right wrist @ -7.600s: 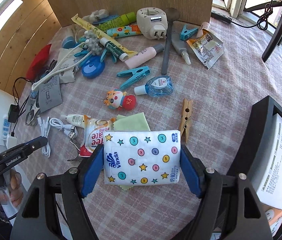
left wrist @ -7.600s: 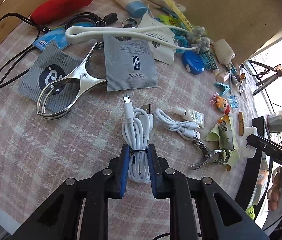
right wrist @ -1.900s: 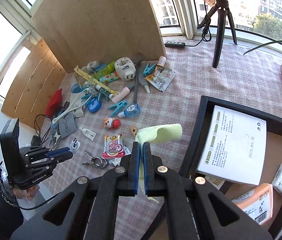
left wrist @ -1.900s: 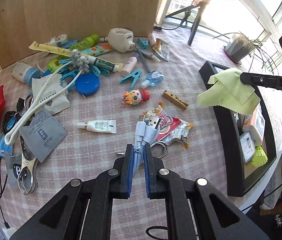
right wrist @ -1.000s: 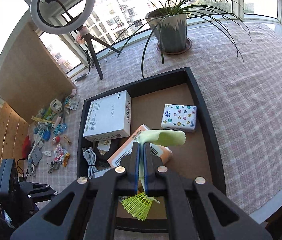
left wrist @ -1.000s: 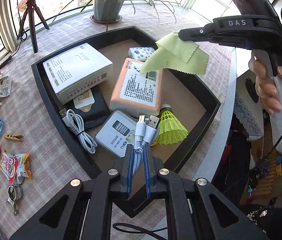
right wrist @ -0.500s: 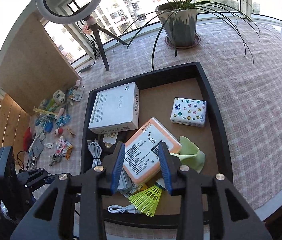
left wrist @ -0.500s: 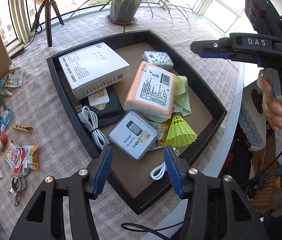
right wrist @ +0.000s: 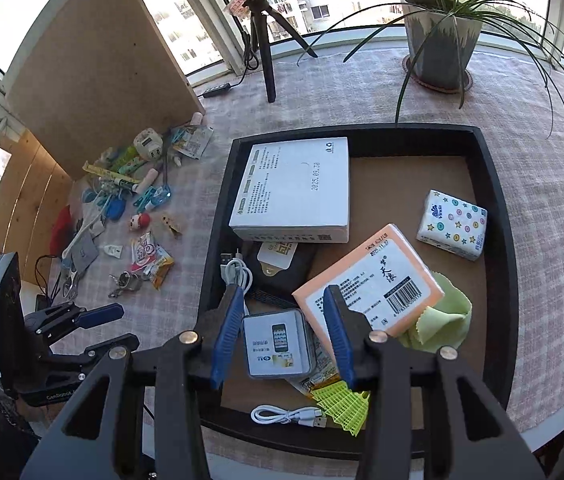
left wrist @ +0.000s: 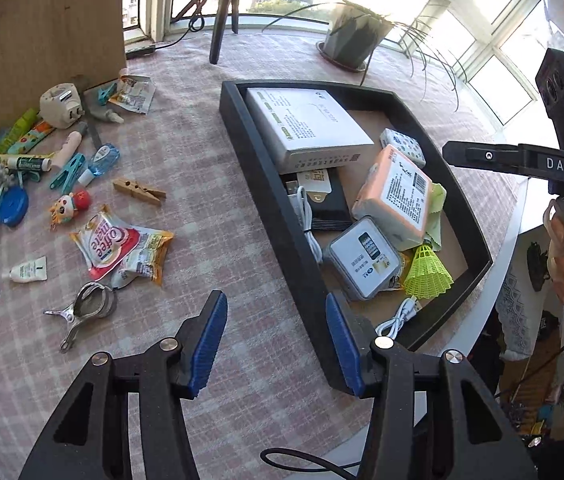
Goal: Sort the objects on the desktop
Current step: 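Move both grippers back over the pile of items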
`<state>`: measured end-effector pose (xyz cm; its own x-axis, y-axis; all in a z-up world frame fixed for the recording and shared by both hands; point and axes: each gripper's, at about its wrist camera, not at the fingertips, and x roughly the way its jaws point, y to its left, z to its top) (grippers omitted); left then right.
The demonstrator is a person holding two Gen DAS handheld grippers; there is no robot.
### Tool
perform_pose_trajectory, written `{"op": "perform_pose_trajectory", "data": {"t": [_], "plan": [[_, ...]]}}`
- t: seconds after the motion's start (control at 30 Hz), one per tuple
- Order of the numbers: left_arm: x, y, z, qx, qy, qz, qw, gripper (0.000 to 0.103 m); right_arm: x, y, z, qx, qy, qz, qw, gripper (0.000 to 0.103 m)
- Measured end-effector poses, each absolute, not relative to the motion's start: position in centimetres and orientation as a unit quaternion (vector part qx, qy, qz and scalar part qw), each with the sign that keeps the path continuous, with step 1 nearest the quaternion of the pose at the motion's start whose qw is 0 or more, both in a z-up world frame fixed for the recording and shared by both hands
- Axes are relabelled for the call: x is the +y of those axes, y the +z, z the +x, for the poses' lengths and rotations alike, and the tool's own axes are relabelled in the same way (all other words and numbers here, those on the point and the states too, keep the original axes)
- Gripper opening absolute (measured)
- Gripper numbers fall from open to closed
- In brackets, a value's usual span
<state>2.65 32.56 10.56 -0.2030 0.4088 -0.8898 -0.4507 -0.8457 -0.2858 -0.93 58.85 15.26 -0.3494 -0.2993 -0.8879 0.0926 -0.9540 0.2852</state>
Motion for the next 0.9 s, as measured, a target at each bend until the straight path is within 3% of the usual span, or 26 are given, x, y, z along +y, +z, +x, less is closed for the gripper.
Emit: {"op": "perform_pose_trajectory", "data": {"t": [0.67,0.9], "plan": [[3.9,11.2,-1.2,-0.070,0.833,-0.544,0.070,0.038,36.7,16.5,-4.5,-0.062,-0.809,0.538,0.231,0.041],[-2.8,10.5,-3.5,-0.050,0.838,-0.541,0.048,0.032,27.2,14.3,-8.9,-0.071,-0.781,0.561,0.265,0.034]]}}
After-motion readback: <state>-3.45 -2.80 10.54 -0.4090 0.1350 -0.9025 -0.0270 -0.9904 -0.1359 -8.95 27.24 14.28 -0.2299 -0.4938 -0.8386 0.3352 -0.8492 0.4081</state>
